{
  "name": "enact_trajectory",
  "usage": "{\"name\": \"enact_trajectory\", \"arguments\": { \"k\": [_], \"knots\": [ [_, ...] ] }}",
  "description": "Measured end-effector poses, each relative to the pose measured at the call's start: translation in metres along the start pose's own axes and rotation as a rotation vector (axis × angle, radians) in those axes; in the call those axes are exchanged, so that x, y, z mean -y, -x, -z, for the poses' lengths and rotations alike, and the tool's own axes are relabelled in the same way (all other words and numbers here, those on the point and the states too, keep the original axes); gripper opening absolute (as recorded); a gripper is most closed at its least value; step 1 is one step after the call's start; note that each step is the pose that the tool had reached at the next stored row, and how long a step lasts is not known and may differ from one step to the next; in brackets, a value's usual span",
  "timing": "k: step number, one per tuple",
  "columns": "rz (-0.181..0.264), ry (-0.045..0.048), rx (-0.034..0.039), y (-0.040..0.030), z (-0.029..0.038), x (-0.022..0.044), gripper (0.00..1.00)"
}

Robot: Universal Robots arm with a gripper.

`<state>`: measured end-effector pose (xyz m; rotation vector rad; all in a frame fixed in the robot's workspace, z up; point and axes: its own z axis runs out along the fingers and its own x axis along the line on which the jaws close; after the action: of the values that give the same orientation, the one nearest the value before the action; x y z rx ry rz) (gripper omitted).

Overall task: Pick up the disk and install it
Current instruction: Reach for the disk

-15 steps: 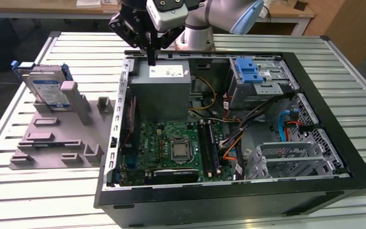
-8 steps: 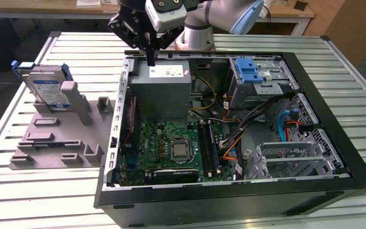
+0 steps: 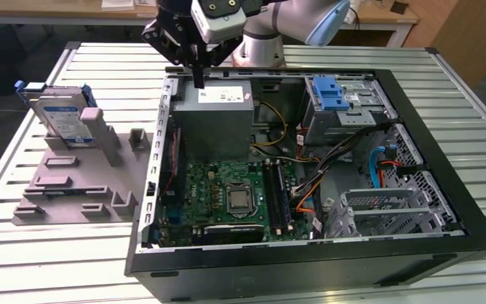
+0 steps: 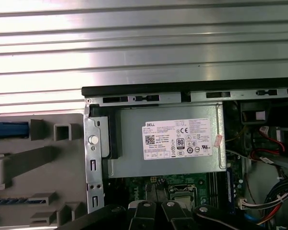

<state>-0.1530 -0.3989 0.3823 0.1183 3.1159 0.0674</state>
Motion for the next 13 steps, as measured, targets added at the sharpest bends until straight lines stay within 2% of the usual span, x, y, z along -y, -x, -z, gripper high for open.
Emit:
{"name": "enact_trajectory", "arguments": {
  "k": [13],
  "knots": [
    [0.0,-0.0001,-0.0023,-0.0021,-0.0025,0.0003,0.11]
  ]
}}
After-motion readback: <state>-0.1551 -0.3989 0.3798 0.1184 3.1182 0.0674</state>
